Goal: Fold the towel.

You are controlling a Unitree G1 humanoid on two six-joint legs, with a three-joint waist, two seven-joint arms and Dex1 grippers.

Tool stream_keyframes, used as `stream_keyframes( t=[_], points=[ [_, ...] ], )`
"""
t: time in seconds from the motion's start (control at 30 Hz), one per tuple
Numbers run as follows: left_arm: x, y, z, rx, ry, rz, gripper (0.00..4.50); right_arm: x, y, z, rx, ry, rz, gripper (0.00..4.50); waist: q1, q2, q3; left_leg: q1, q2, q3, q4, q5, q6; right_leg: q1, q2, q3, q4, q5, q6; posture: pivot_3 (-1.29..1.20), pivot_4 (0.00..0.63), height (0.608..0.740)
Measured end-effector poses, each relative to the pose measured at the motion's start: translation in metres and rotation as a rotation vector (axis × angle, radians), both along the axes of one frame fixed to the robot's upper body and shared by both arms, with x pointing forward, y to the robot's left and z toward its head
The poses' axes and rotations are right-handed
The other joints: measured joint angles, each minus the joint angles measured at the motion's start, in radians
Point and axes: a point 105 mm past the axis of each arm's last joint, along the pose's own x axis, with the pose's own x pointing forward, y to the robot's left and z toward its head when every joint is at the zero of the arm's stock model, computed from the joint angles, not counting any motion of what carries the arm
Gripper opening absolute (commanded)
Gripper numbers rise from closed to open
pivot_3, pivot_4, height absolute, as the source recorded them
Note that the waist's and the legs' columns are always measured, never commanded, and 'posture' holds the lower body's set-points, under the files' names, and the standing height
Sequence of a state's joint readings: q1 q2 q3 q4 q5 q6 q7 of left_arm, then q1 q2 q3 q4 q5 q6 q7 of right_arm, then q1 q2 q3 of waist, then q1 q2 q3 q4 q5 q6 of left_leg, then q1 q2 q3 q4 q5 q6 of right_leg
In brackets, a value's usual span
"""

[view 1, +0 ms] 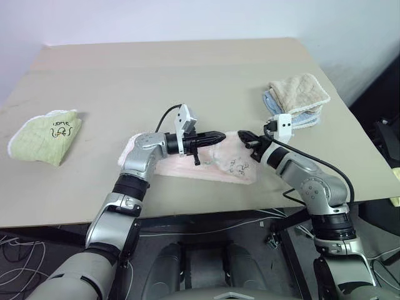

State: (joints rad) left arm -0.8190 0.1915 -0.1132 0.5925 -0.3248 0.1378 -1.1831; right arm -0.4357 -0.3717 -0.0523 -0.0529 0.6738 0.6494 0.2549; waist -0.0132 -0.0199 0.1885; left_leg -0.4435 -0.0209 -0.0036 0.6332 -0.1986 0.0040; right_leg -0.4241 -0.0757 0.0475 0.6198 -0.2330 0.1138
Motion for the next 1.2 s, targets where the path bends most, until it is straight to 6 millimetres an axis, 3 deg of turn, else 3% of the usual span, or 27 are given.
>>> stream_keyframes(
  t=[0.1,0.3,0.43,0.5,0.6,0.7,0.8,0.9,1.03,1.17,1.2],
  points=[
    [-0.003,-0.007,-0.015,0.085,-0.017,-0.030,0.16,0.001,0.001,-0.002,0.024,0.007,-0.010,0.00,-0.002,0.000,0.000,0.000,0.000,0.001,0.000,0.000,0.000,0.000,0.000,0.000,0.000,0.000,0.000,0.00,0.150,0.740],
    [-0.024,-0.010,-0.070,0.257,0.010,-0.101,0.16,0.001,0.006,-0.012,0.023,0.025,-0.020,0.00,-0.001,0.000,0.000,0.001,0.000,0.000,0.000,0.000,0.000,0.000,0.000,0.000,0.001,0.000,0.000,0.00,0.150,0.740],
    [-0.029,-0.008,-0.075,0.314,-0.088,-0.118,0.16,-0.009,0.015,-0.050,-0.070,0.086,0.007,0.00,-0.001,0.001,-0.003,0.003,0.000,0.000,0.000,0.000,0.000,0.003,0.000,0.000,0.000,0.000,0.000,0.00,0.150,0.740],
    [-0.029,-0.007,-0.077,0.313,-0.087,-0.100,0.16,-0.011,0.018,-0.056,-0.096,0.067,0.027,0.00,-0.003,0.001,-0.007,0.004,0.000,0.000,0.000,0.000,0.000,0.004,0.000,0.001,0.000,0.000,0.000,0.00,0.150,0.740],
    [-0.028,-0.003,-0.080,0.316,-0.076,-0.077,0.16,-0.010,0.018,-0.063,-0.200,0.019,0.051,0.00,-0.006,0.000,-0.008,0.021,0.001,-0.001,-0.004,-0.001,0.000,0.021,0.000,0.000,-0.005,-0.003,-0.003,0.00,0.150,0.740],
    [-0.026,0.004,-0.081,0.310,-0.049,-0.052,0.16,-0.001,0.014,-0.066,-0.234,0.005,0.036,0.00,-0.009,-0.001,-0.009,0.028,0.002,-0.002,-0.005,-0.001,-0.001,0.028,0.000,0.000,-0.007,-0.003,-0.004,0.00,0.150,0.740],
    [-0.032,0.018,-0.079,0.267,0.044,-0.040,0.75,0.008,0.004,-0.065,-0.241,-0.007,0.004,0.00,-0.009,0.000,-0.009,0.030,0.002,-0.002,-0.004,-0.002,-0.002,0.030,-0.003,0.000,-0.007,-0.003,-0.005,0.00,0.150,0.740],
    [-0.037,0.031,-0.073,0.208,0.146,-0.023,1.74,0.012,-0.003,-0.061,-0.219,-0.008,-0.015,0.17,-0.004,0.000,-0.009,0.028,0.002,-0.002,-0.004,-0.002,-0.002,0.029,-0.005,0.000,-0.007,-0.003,-0.005,0.00,0.150,0.740],
    [-0.030,0.045,-0.045,0.097,0.176,0.045,3.12,0.011,-0.001,-0.047,-0.130,-0.010,0.026,1.24,-0.004,0.000,-0.009,0.017,0.001,-0.003,-0.003,-0.001,-0.001,0.018,-0.005,0.000,-0.005,-0.003,-0.005,0.00,0.150,0.740],
    [-0.019,0.063,-0.010,-0.062,0.196,0.117,4.47,-0.002,0.015,-0.009,-0.016,-0.066,0.169,2.63,-0.005,0.000,-0.008,0.014,0.001,-0.003,-0.006,-0.001,-0.001,0.013,-0.005,0.000,-0.004,-0.001,-0.001,0.00,0.150,0.740],
    [-0.015,0.072,-0.002,-0.093,0.189,0.148,4.50,-0.007,0.017,0.003,0.006,-0.086,0.210,2.96,-0.005,0.001,-0.008,0.014,0.001,-0.003,-0.006,-0.001,-0.001,0.012,-0.005,0.000,-0.004,-0.001,-0.001,0.00,0.150,0.740]
  ],
)
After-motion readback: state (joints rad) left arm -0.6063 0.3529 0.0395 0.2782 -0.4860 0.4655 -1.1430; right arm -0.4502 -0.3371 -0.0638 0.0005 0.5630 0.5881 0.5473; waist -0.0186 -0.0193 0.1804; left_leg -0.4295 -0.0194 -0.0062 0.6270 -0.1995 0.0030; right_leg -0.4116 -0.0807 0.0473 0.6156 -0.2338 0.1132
